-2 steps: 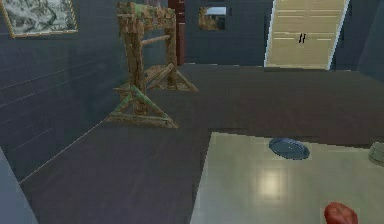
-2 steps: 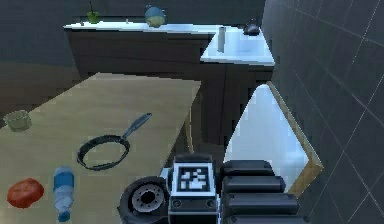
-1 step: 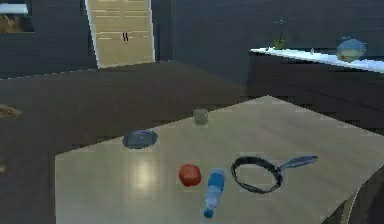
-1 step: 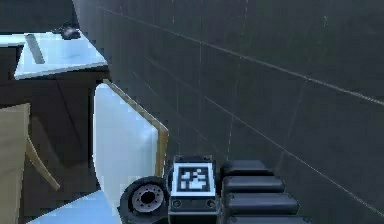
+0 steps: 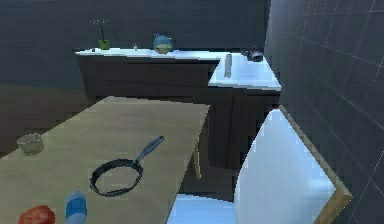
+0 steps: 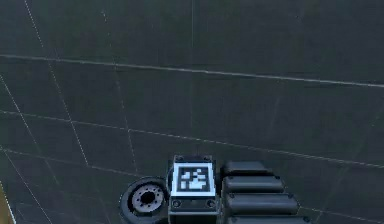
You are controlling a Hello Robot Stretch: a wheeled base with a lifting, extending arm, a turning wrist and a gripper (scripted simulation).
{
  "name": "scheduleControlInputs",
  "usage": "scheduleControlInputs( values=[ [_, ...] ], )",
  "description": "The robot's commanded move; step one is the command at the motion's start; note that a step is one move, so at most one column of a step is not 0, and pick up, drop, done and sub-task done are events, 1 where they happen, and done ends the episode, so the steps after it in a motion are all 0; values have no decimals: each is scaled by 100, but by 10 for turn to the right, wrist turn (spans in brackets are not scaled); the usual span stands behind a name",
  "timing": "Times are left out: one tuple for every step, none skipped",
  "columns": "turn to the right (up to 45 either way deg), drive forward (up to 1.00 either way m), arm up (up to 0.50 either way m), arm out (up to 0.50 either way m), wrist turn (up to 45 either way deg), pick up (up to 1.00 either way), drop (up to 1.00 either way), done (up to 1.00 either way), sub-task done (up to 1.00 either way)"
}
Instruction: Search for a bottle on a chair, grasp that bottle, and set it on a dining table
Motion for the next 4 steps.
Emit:
scheduleControlInputs(
  values=[
    [120,0,0,0,0,0,0,0,0],
    [0,15,0,0,0,0,0,0,0],
    [-450,0,0,0,0,0,0,0,0],
    [-450,0,0,0,0,0,0,0,0]
  ],
)
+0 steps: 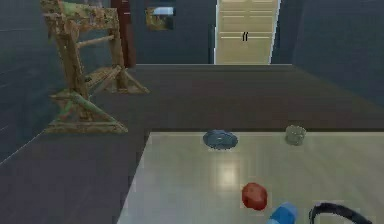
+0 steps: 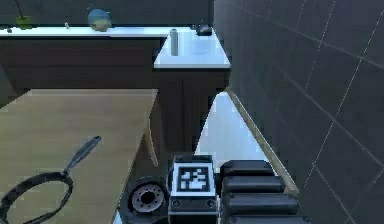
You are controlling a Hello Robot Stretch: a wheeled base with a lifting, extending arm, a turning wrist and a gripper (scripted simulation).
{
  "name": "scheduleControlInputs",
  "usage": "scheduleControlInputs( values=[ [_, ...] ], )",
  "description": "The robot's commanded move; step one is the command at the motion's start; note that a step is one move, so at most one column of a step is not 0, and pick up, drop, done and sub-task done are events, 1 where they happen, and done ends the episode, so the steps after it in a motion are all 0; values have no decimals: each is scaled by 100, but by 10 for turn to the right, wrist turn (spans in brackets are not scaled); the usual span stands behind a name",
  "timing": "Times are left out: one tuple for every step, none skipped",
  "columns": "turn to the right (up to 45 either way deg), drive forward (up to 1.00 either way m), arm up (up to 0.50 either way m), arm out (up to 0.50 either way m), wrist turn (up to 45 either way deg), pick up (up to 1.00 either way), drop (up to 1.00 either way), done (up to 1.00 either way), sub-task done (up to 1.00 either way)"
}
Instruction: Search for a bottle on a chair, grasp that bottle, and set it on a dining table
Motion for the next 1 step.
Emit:
scheduleControlInputs(
  values=[
    [-360,0,0,0,0,0,0,0,0]
  ],
)
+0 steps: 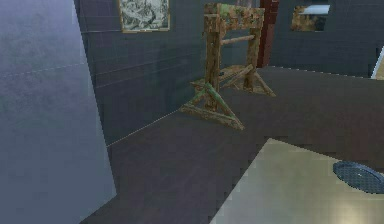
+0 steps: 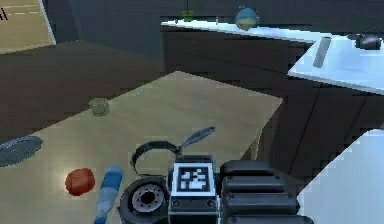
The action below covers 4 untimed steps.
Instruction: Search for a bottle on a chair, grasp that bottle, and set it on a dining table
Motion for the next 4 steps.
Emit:
scheduleControlInputs(
  values=[
    [0,0,0,48,0,0,0,0,0],
    [0,0,0,0,450,0,0,0,0],
    [0,0,0,0,450,0,0,0,0],
    [0,0,0,0,210,0,0,0,0]
  ],
)
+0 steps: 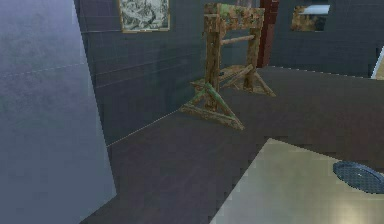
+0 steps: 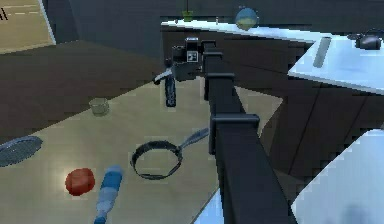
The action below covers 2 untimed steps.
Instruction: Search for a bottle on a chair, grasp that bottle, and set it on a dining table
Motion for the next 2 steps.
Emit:
scheduleControlInputs(
  values=[
    [0,0,-32,0,0,0,0,0,0],
    [0,0,0,0,0,0,100,0,0]
  ],
)
